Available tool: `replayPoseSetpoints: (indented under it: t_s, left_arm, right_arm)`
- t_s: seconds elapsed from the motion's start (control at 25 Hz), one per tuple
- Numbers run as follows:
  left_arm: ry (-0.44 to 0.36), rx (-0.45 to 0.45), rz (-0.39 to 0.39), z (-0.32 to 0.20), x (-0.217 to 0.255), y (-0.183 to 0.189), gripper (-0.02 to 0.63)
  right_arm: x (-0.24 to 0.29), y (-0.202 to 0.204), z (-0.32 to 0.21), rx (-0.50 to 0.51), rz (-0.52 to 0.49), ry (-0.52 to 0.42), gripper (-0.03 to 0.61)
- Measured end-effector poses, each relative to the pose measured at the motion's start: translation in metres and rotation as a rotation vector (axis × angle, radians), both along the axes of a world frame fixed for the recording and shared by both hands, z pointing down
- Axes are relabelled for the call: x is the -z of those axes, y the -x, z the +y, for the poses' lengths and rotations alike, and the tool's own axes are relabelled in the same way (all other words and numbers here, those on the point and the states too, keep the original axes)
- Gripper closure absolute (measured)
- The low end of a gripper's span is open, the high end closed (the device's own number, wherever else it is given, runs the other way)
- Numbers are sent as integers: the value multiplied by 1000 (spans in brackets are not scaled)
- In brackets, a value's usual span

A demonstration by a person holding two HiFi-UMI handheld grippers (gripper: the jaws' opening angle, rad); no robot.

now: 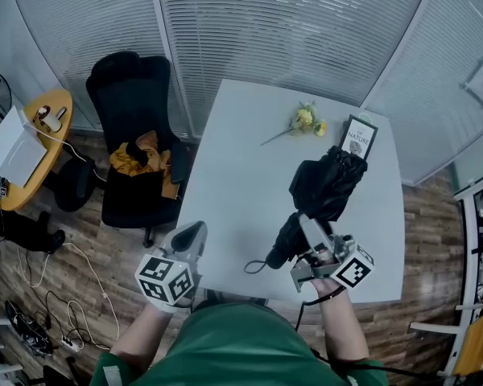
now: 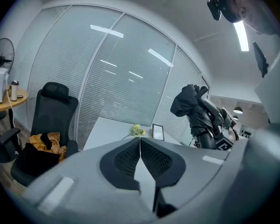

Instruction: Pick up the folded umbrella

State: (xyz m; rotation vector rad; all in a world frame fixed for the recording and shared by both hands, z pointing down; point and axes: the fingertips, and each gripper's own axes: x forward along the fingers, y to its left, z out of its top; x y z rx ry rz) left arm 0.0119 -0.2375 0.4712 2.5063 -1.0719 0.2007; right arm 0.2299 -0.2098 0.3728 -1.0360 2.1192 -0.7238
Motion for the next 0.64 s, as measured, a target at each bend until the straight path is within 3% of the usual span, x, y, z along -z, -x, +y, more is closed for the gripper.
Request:
replayPoseSetpoints:
  t_s: [0.64]
  left_arm:
    - [1,-34,4,12,0,-11,602]
  right_arm:
    - [3,-8,18,-22,3,5,284]
